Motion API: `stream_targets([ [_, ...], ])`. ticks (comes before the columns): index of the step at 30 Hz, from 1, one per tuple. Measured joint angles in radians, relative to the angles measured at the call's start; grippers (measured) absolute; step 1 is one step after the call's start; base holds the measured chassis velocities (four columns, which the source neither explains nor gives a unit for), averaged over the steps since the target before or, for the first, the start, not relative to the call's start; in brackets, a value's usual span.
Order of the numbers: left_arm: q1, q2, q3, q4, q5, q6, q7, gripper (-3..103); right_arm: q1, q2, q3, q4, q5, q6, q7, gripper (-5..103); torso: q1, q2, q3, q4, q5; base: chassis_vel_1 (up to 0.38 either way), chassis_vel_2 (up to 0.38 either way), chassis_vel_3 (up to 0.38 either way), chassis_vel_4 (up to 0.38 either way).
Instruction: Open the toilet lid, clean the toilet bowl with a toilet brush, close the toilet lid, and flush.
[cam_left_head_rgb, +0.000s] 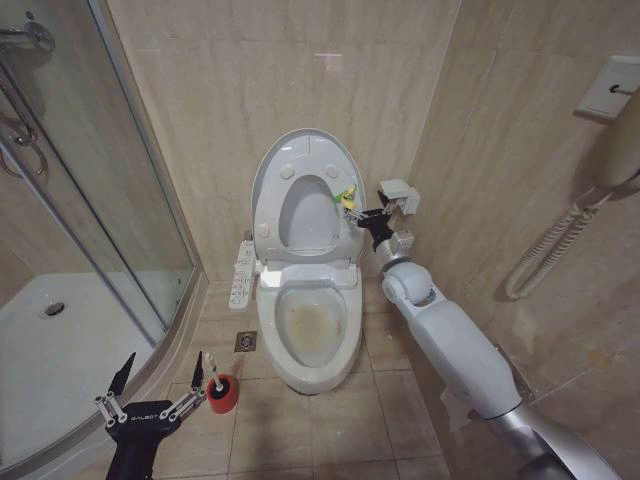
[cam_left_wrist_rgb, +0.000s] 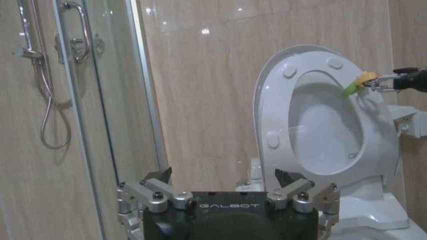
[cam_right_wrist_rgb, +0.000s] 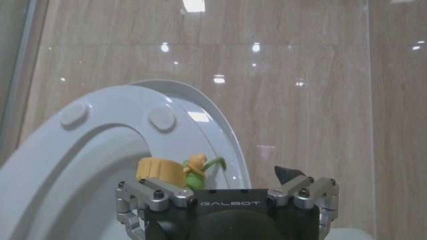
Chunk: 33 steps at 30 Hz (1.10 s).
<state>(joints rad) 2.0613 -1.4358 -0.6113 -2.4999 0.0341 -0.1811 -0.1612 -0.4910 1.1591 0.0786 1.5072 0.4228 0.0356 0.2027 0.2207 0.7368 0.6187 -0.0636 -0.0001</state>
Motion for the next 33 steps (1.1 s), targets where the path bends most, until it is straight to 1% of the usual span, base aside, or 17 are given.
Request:
stream_targets([
  [4,0.0,0.0,0.0,0.0,0.0,0.0,0.0,100,0.025,0.005,-0.006,-0.034,-0.014,-0.011,0.014,100,0.0,0.0,0.0,-0.0004,0.0,0.0,0.0,0.0,0.0],
  [8,0.0,0.0,0.0,0.0,0.0,0.0,0.0,100,0.096,0.032,-0.019,-0.096,-0.013,-0.021,0.066,100,0.0,0.0,0.0,0.0,0.0,0.0,0.0,0.0,0.0],
  [16,0.0,0.0,0.0,0.0,0.0,0.0,0.0,100,0.154,0.035,-0.058,-0.122,0.0,-0.039,0.065,100,0.0,0.0,0.0,-0.0002,-0.0001,0.0,0.0,0.0,0.0],
  [25,0.0,0.0,0.0,0.0,0.0,0.0,0.0,100,0.116,0.021,-0.084,-0.115,-0.02,-0.042,0.056,100,0.0,0.0,0.0,-0.0006,0.0002,0.0,0.0,0.0,0.0],
  [33,0.0,0.0,0.0,0.0,0.0,0.0,0.0,100,0.085,0.016,-0.098,-0.116,-0.055,-0.04,0.067,100,0.0,0.0,0.0,-0.0002,0.0001,0.0,0.0,0.0,0.0],
])
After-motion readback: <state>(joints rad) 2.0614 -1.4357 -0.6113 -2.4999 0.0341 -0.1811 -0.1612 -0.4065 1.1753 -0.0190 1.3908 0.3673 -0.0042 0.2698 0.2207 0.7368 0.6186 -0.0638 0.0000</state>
